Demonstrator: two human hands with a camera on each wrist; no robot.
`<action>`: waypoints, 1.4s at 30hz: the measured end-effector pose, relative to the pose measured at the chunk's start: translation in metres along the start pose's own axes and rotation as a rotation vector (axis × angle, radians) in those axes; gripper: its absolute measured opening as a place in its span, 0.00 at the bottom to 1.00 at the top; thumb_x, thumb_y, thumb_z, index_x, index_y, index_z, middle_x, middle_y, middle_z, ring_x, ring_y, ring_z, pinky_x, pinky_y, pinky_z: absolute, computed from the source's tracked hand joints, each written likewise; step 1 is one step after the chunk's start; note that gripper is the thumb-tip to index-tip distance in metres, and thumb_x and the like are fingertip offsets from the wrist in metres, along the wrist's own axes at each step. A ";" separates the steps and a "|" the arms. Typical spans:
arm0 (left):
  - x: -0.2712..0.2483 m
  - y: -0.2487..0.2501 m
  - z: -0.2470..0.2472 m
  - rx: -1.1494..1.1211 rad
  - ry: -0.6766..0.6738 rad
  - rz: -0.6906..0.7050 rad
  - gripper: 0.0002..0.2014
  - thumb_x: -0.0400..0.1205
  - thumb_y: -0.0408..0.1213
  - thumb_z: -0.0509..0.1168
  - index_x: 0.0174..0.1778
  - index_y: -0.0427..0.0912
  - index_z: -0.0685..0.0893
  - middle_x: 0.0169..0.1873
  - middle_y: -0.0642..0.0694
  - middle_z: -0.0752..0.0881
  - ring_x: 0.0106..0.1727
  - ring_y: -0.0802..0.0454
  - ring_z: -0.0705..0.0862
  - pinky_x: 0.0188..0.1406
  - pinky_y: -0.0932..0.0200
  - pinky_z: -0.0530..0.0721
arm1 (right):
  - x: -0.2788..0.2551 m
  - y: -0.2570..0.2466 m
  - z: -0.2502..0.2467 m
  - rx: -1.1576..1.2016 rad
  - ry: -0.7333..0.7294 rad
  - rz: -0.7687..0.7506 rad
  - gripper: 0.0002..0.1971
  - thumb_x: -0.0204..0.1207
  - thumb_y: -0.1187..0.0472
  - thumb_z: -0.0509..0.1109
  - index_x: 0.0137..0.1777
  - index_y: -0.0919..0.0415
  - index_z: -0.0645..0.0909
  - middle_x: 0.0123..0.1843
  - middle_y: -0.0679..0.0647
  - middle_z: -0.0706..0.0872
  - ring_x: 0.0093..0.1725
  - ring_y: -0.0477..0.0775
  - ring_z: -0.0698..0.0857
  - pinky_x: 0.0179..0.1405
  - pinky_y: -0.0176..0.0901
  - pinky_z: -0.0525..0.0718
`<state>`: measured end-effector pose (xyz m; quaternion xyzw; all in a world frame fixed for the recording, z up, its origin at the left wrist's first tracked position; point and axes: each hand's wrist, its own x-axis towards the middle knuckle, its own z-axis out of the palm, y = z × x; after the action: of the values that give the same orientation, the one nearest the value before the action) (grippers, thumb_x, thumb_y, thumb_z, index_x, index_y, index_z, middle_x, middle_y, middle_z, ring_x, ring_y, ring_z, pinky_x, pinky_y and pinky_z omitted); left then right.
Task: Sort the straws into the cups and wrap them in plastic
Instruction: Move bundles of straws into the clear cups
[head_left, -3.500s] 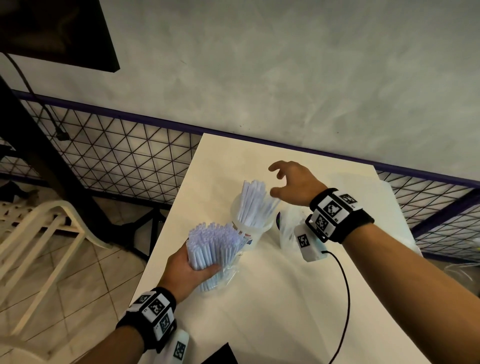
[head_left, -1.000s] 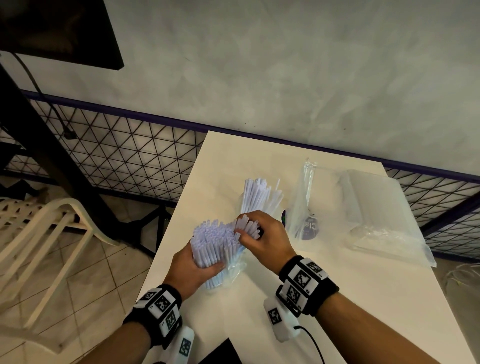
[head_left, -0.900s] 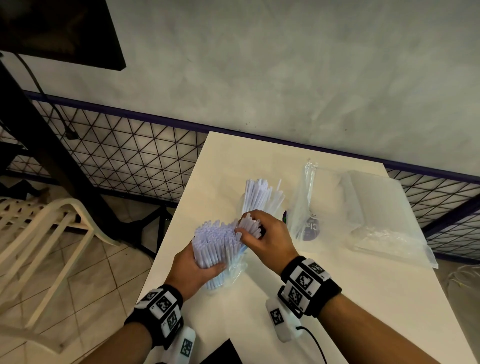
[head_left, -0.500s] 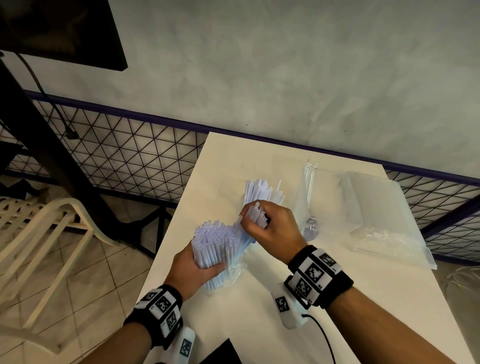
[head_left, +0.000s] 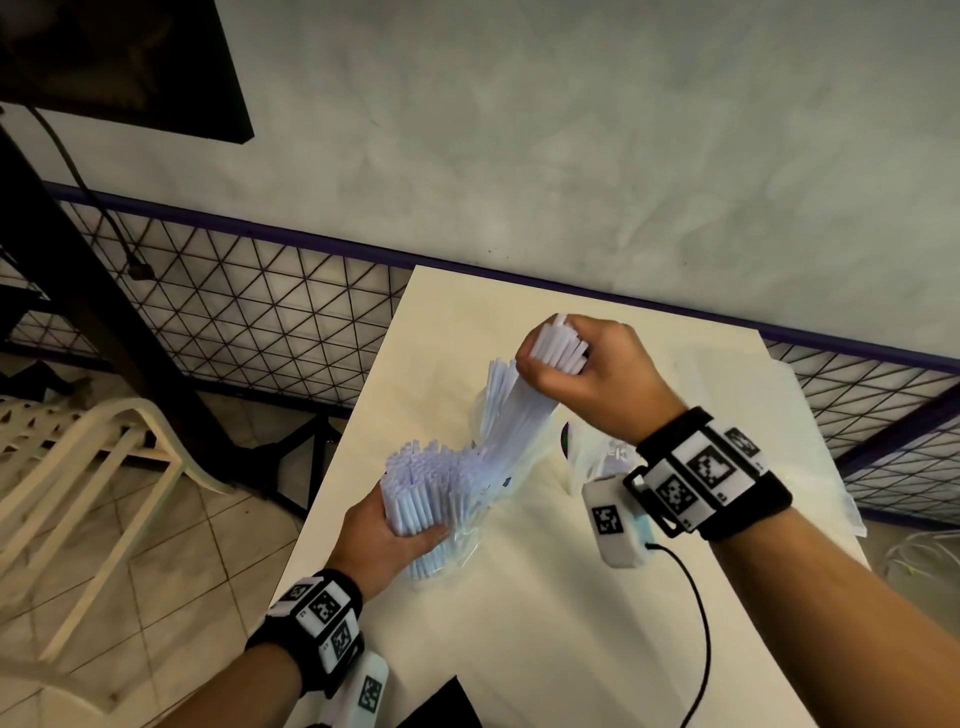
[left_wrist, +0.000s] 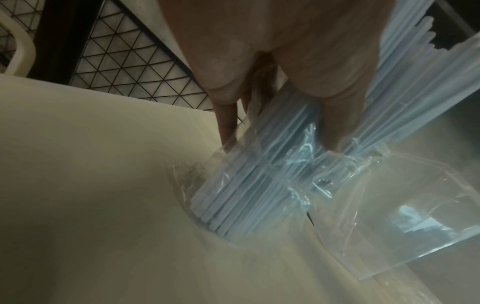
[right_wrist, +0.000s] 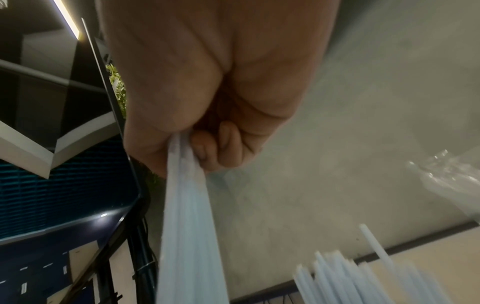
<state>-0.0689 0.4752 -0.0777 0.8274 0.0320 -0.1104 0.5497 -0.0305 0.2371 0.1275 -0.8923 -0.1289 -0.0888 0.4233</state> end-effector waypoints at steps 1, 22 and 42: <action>0.000 0.000 0.000 -0.003 0.001 0.000 0.26 0.64 0.43 0.86 0.56 0.46 0.85 0.42 0.51 0.91 0.40 0.68 0.88 0.35 0.75 0.83 | 0.003 -0.001 -0.005 -0.002 -0.003 -0.002 0.01 0.74 0.62 0.76 0.42 0.56 0.87 0.38 0.46 0.89 0.38 0.44 0.87 0.40 0.37 0.85; -0.001 0.005 0.000 -0.031 0.000 -0.014 0.25 0.65 0.36 0.85 0.57 0.43 0.86 0.42 0.53 0.90 0.39 0.72 0.87 0.33 0.78 0.82 | 0.076 0.054 -0.042 -0.019 0.018 0.105 0.05 0.75 0.58 0.77 0.44 0.60 0.88 0.35 0.50 0.87 0.32 0.45 0.83 0.35 0.41 0.80; 0.000 0.002 0.000 -0.027 0.000 0.002 0.25 0.65 0.38 0.85 0.56 0.44 0.86 0.43 0.51 0.91 0.43 0.62 0.90 0.39 0.74 0.83 | 0.068 0.064 -0.034 -0.071 -0.088 0.053 0.05 0.72 0.59 0.81 0.45 0.55 0.87 0.41 0.47 0.90 0.40 0.42 0.87 0.44 0.37 0.87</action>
<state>-0.0686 0.4741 -0.0756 0.8198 0.0329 -0.1096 0.5611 0.0523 0.1821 0.1201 -0.9129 -0.1204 -0.0429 0.3877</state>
